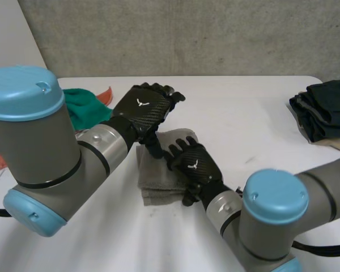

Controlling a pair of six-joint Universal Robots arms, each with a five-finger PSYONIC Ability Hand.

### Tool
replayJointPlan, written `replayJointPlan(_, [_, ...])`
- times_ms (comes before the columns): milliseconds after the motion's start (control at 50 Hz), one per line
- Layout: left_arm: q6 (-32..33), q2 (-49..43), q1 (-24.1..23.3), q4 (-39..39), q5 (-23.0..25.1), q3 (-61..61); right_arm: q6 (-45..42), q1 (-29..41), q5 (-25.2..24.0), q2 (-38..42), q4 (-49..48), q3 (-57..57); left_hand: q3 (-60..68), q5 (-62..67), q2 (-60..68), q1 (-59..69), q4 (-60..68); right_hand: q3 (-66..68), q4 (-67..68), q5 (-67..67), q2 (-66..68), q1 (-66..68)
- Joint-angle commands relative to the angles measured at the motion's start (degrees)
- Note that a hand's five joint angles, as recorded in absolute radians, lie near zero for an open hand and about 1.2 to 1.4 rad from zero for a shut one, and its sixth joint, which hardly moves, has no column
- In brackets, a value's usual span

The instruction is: Fold the laundry.

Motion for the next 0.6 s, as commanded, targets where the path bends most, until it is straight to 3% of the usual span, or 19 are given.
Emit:
replayJointPlan(20, [-3.3,-0.1,1.0,0.3,3.3,-0.6,-6.0,-0.2,0.1,5.3,-3.8,-2.6,2.0,0.9,2.3,2.8,2.2,-2.3,-2.2,-2.5,-3.6,-3.2])
replayJointPlan(280, [-3.4,-0.1,0.9,0.4,3.3,-0.6,-7.1,-0.6,0.1,11.3,-3.8,-8.6,2.0,0.9,2.3,2.8,2.2,-2.3,-2.2,-2.5,-3.6,-3.2])
replayJointPlan(600, [-3.4,-0.3,1.0,0.4,3.3,-0.6,-5.3,-0.6,0.6,3.8,-2.8,-3.1,2.2,1.1,2.4,2.9,2.4,-2.3,-2.2,-2.5,-3.6,-3.2])
